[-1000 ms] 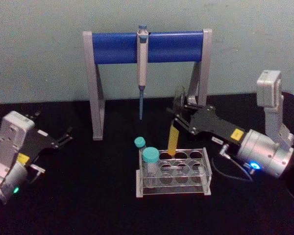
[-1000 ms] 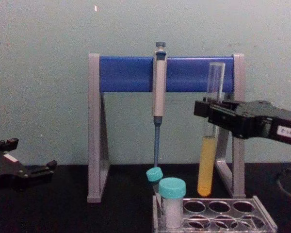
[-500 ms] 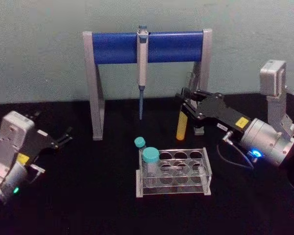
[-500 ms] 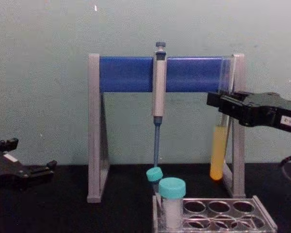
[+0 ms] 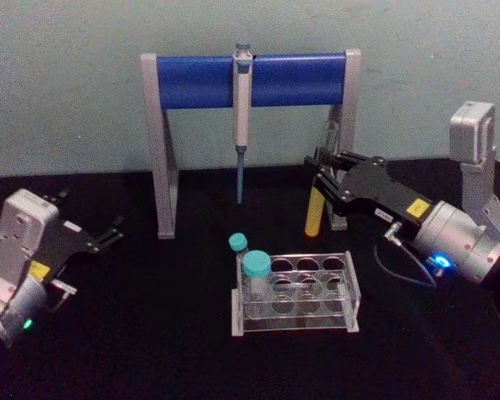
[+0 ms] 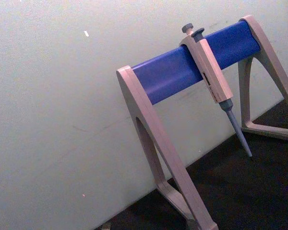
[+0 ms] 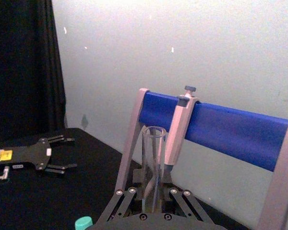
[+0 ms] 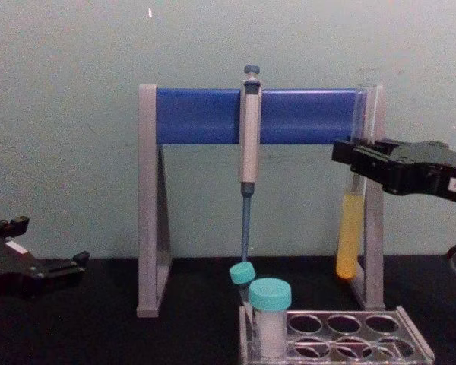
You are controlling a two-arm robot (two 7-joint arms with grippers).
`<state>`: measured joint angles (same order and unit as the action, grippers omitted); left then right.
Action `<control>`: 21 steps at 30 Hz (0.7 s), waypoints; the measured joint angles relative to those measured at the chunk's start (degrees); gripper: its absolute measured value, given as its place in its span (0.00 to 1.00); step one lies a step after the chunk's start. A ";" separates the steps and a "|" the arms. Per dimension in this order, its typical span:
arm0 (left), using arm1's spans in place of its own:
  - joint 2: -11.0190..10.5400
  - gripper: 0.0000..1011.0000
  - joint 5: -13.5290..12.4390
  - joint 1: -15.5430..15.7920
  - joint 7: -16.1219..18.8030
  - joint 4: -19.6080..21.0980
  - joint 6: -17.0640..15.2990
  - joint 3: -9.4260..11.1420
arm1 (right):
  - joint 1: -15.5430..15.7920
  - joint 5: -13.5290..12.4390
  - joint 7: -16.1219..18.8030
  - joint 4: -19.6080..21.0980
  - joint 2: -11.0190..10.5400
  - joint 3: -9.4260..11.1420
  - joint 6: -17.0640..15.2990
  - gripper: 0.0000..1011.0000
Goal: Pick up the test tube from the test tube rack, shake it, then place it back into the test tube rack.
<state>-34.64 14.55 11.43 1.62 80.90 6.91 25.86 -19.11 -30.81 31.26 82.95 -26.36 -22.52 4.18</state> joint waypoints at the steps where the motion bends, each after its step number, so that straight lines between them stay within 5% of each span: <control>1: 0.00 1.00 0.00 0.00 0.00 0.00 0.00 0.00 | 0.26 0.11 -0.23 0.31 -0.14 0.22 -0.04 0.22; 14: 0.00 1.00 0.00 0.00 0.00 0.00 0.00 0.00 | 6.15 0.27 -2.45 7.17 -3.50 2.86 -1.88 0.22; 21: 0.00 1.00 0.00 0.00 0.00 0.00 0.00 0.00 | 9.32 -0.37 -1.69 11.58 -5.25 2.64 -3.33 0.22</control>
<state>-34.65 14.55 11.43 1.62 80.90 6.91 25.86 -9.79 -31.17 29.57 94.52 -31.61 -19.88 0.85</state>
